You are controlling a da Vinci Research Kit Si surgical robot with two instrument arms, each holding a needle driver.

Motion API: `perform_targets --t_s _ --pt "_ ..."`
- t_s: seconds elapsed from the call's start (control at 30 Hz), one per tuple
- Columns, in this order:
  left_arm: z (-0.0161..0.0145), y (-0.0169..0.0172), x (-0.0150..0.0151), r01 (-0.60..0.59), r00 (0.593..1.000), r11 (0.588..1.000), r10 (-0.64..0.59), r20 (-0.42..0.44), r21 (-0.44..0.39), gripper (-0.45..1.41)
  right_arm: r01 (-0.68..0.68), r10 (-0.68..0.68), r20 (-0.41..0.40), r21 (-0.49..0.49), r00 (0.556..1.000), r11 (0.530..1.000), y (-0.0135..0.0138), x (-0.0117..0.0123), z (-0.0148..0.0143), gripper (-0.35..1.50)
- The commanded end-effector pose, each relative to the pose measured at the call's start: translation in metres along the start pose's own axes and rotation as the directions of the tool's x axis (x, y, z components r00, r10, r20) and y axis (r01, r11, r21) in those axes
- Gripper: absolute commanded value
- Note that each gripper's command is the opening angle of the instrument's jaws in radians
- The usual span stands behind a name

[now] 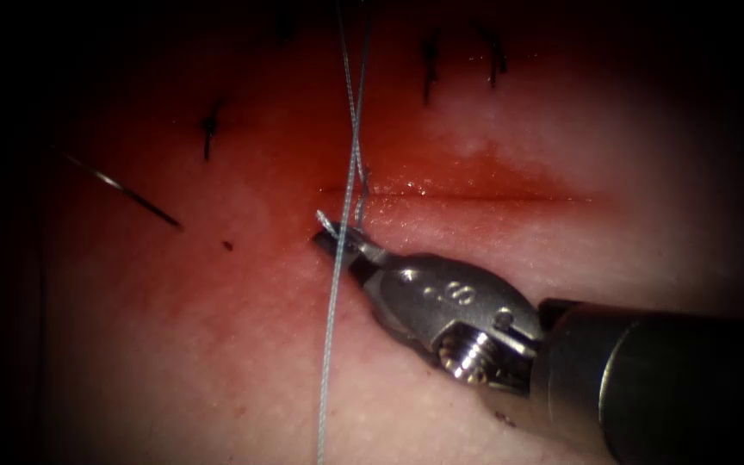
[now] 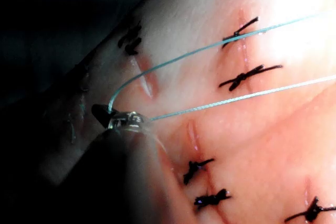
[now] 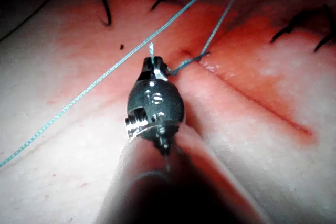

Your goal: Wound Closure

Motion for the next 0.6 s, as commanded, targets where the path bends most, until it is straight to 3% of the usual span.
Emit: perform_targets --t_s 0.03,0.6 --pt "0.0012 -0.0005 -0.0001 0.001 1.0 1.0 -0.001 0.002 0.007 -0.45 0.0 0.0 -0.003 0.002 1.0 1.0 -0.0007 -0.0001 0.0007 -0.35" --pt "0.0058 -0.0029 -0.0026 0.016 0.999 0.998 -0.018 0.045 0.059 -0.45 0.054 -0.052 -0.032 0.07 0.998 0.996 -0.0017 -0.0004 -0.0004 -0.35"
